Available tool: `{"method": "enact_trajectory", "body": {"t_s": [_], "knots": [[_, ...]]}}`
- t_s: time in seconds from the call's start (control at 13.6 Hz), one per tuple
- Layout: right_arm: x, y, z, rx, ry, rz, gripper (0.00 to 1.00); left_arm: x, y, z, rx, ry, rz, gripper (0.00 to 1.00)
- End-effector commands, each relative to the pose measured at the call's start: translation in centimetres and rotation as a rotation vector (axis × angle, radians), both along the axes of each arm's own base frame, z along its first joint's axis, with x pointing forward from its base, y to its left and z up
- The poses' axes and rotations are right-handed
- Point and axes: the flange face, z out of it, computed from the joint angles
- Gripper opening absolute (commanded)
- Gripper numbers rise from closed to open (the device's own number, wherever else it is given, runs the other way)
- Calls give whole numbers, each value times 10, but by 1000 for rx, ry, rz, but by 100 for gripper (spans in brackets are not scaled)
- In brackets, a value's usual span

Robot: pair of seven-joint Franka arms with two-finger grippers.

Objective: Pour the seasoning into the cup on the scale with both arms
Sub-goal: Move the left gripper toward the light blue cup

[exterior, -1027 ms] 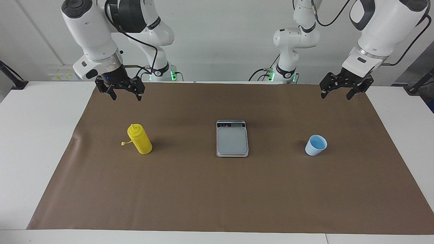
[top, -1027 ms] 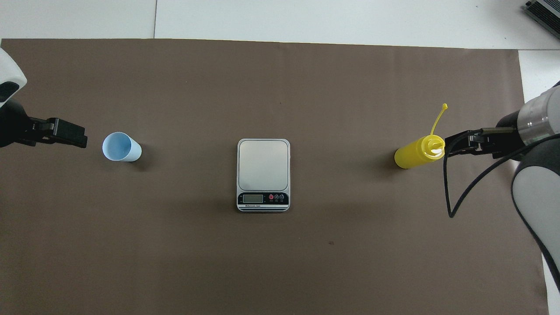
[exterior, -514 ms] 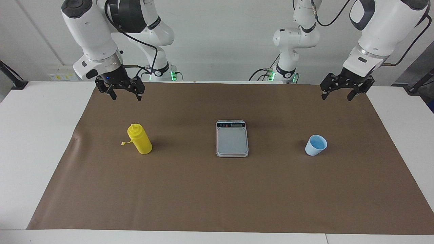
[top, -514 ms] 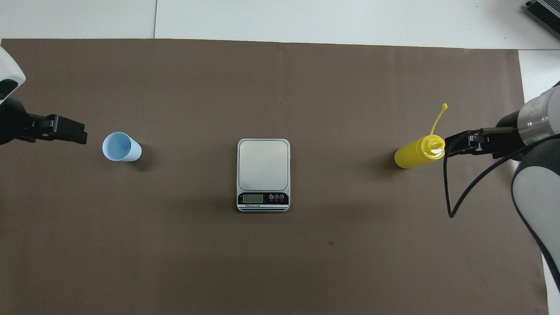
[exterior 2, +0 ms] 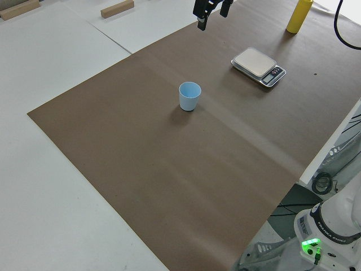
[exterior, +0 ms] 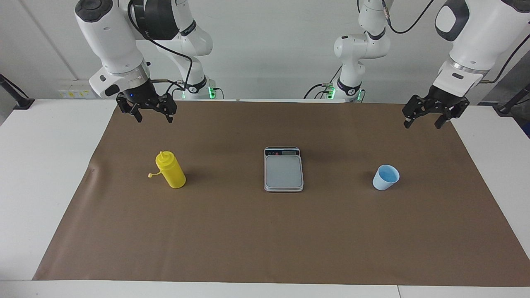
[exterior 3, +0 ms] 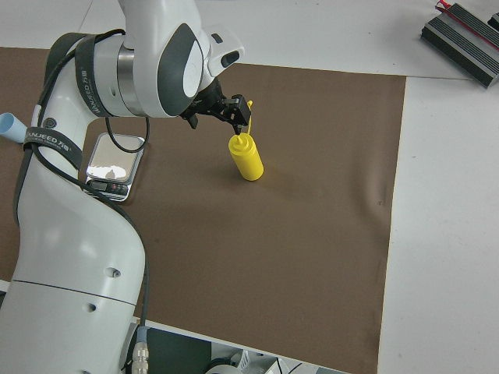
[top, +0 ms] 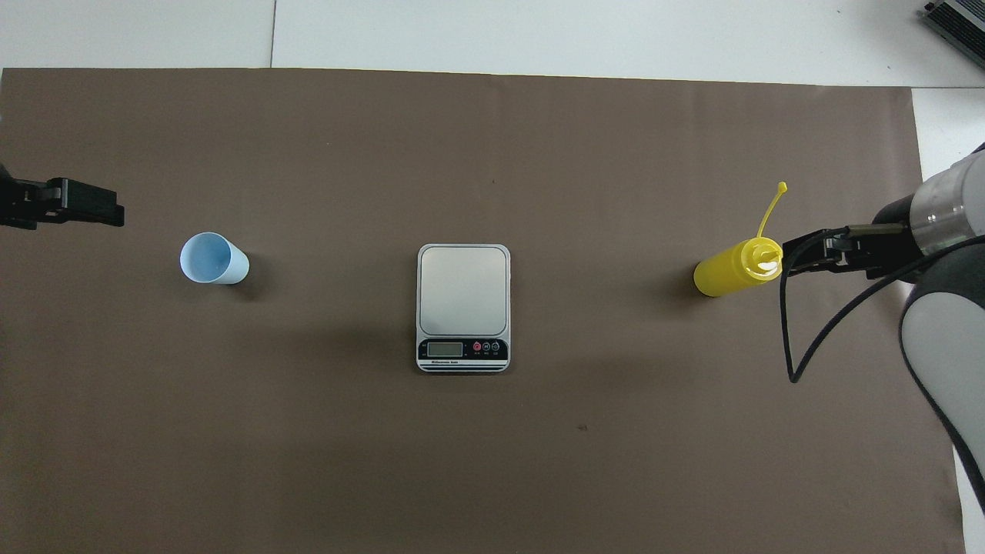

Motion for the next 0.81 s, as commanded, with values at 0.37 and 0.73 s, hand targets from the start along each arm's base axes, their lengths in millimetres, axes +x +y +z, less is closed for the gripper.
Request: {"method": "enact_trajectory", "body": {"t_s": [0.37,0.73], "knots": [[-6,-4,1,-10,1,17,100,8,7,-146,-6,-21,54,100],[-6,-4,1,-10,1,17,100,-16,21,-213,-3,-44,86,100]]}}
